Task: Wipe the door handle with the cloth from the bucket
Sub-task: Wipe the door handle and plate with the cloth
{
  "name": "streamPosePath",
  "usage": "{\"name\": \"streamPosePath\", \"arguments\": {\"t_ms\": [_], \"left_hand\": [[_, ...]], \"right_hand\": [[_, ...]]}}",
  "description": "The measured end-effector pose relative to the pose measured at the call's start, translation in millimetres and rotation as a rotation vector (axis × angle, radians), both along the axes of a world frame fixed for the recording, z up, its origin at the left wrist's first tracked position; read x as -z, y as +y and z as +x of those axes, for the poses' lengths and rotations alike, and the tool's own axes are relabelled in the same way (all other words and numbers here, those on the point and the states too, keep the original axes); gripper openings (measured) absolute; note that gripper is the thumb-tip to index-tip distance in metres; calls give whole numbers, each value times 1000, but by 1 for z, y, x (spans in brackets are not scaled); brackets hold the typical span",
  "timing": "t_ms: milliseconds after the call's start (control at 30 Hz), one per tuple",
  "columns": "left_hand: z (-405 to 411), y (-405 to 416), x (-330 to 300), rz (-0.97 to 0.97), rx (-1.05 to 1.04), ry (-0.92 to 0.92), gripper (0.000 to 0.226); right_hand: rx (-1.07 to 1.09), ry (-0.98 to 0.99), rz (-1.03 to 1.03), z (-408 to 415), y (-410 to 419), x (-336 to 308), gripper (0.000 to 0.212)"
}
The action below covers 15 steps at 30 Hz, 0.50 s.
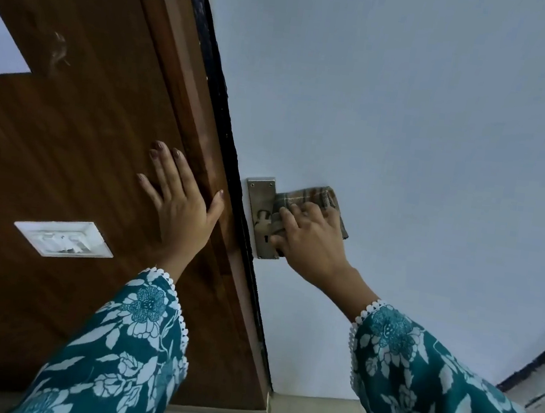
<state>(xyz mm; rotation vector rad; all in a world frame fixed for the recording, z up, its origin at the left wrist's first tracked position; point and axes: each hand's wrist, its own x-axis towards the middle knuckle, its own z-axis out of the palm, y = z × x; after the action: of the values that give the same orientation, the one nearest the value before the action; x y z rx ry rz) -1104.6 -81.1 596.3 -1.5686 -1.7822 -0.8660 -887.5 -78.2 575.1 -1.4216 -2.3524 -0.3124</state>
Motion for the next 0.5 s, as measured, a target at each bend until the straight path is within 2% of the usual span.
{"name": "streamPosePath", "arguments": {"t_ms": [100, 167, 267, 367, 500], "left_hand": [[-2, 6, 3, 34, 20, 6, 84], [-2, 9, 5, 56, 30, 7, 83], [-4, 13, 6, 83, 17, 7, 84], [-4, 14, 6, 83, 1, 0, 85], [-2, 13, 6, 89, 5, -5, 86]], "right_hand": [[-16, -113, -109, 2, 11, 1, 68], [21, -150, -84, -5, 9, 7, 63], [106, -76, 41, -28, -1, 12, 49], [109, -7, 91, -41, -5, 9, 48], [60, -44, 78, -4, 4, 13, 48]]}}
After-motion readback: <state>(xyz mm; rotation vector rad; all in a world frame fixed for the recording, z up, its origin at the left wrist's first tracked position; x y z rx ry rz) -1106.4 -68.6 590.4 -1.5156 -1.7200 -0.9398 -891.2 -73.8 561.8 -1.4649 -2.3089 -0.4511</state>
